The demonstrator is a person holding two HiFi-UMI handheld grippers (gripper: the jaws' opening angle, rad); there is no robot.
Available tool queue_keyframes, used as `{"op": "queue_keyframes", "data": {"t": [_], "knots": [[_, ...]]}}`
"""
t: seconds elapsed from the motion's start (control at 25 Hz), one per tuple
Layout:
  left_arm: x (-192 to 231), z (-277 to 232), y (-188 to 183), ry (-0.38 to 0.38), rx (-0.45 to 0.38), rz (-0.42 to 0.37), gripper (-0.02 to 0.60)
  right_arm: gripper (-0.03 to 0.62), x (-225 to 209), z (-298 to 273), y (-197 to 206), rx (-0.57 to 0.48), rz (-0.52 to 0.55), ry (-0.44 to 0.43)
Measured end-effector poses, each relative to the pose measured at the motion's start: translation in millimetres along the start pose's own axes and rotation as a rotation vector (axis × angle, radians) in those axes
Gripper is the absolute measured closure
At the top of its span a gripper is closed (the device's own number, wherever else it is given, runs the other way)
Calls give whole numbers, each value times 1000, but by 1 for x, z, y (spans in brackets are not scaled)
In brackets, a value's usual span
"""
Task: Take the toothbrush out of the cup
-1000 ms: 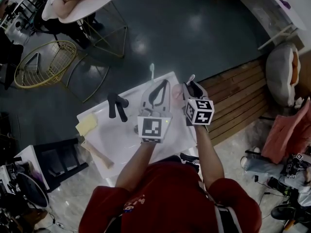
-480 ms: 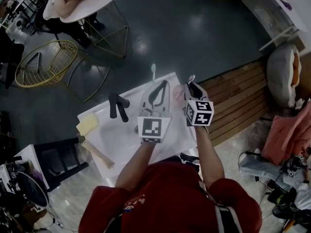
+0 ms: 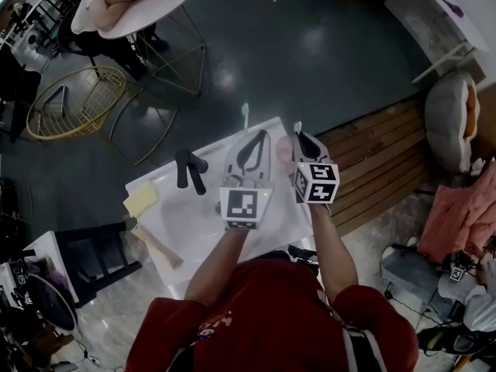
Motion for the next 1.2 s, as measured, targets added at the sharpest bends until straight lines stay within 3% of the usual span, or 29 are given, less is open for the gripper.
{"op": "queue_keyframes", "data": {"t": [0.56,1.2], "knots": [[-4,9,-13,-14,-34,-16,552,549,3,22,-33,-107,-11,-17],[-16,35,-54,-10,-127,-61,552,549,28,111,-117,-396,80,1]]}}
Point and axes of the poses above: the fingertips, and each gripper's own axes: z backward along the fingers, x to its left, y out of its underside, the point moved 7 cm from there along z, backward along the fingers, and after that the axes turned 6 degrees about y, right-handed, at the moved point
